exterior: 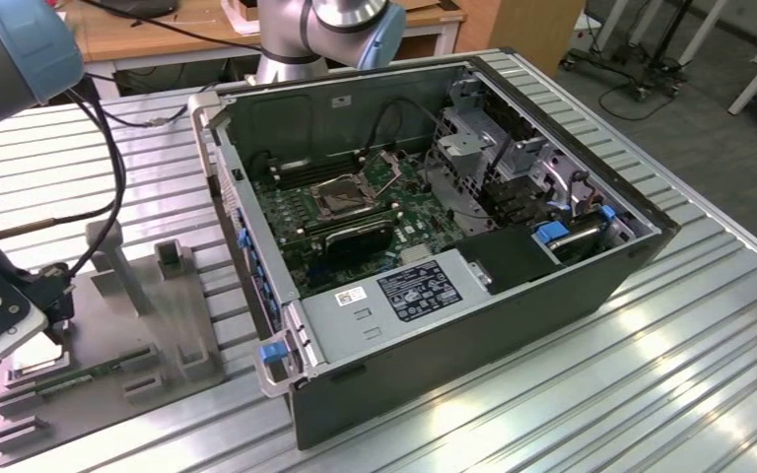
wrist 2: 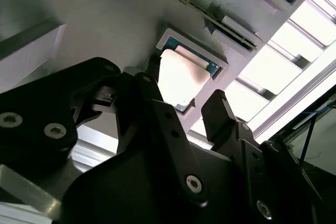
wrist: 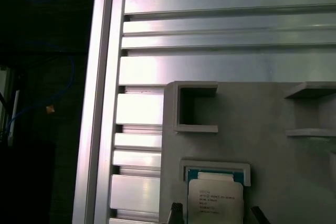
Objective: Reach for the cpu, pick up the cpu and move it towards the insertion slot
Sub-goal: 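Pick up the cpu and move it towards the insertion slot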
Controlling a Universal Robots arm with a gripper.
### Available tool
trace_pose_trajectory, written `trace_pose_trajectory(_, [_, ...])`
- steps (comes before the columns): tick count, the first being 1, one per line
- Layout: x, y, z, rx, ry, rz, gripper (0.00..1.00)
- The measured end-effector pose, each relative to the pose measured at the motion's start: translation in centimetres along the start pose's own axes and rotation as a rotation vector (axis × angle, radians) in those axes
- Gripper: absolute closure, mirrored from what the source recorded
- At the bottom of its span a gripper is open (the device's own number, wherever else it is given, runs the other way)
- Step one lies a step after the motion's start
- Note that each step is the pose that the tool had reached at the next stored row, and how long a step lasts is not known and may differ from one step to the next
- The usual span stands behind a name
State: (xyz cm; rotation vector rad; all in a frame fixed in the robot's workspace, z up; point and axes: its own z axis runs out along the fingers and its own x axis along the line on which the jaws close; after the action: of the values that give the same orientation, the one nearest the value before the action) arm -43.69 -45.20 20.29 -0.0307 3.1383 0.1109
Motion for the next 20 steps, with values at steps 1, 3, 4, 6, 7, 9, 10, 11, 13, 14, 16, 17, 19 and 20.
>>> trace_pose_trajectory(1, [0.0, -0.01, 0.09, 0.0, 0.0, 0.0, 0.41])
trace_pose_trajectory(3, [0.0, -0.02, 0.28, 0.0, 0.0, 0.0, 0.41])
trace_pose_trajectory(4, [0.0, -0.03, 0.37, 0.0, 0.0, 0.0, 0.41])
trace_pose_trajectory(6, [0.0, -0.04, 0.5, 0.0, 0.0001, 0.0, 0.41])
trace_pose_trajectory(7, [0.0, -0.04, 0.54, 0.0001, 0.0001, 0.0, 0.41])
trace_pose_trajectory(9, [0.0, -0.04, 0.59, 0.0001, 0.0002, 0.0, 0.41])
trace_pose_trajectory(10, [-0.01, -0.04, 0.64, 0.0, 0.0, 0.0, 0.41])
trace_pose_trajectory(11, [-0.01, -0.04, 0.65, 0.0, 0.0, 0.0, 0.41])
trace_pose_trajectory(13, [-0.01, -0.05, 0.65, 0.0001, 0.0001, 0.0, 0.41])
trace_pose_trajectory(14, [-0.01, -0.05, 0.68, 0.0, 0.0, 0.0, 0.41])
trace_pose_trajectory(16, [-0.02, -0.06, 0.85, -0.0001, -0.0002, 0.0, 0.41])
trace_pose_trajectory(17, [-0.01, -0.06, 0.92, 0.0, 0.0, 0.0, 0.41])
trace_pose_trajectory(19, [-0.01, -0.07, 1.02, 0.0001, 0.0002, 0.0, 0.41])
trace_pose_trajectory(20, [-0.01, -0.08, 1.06, 0.0001, 0.0001, 0.0, 0.41])
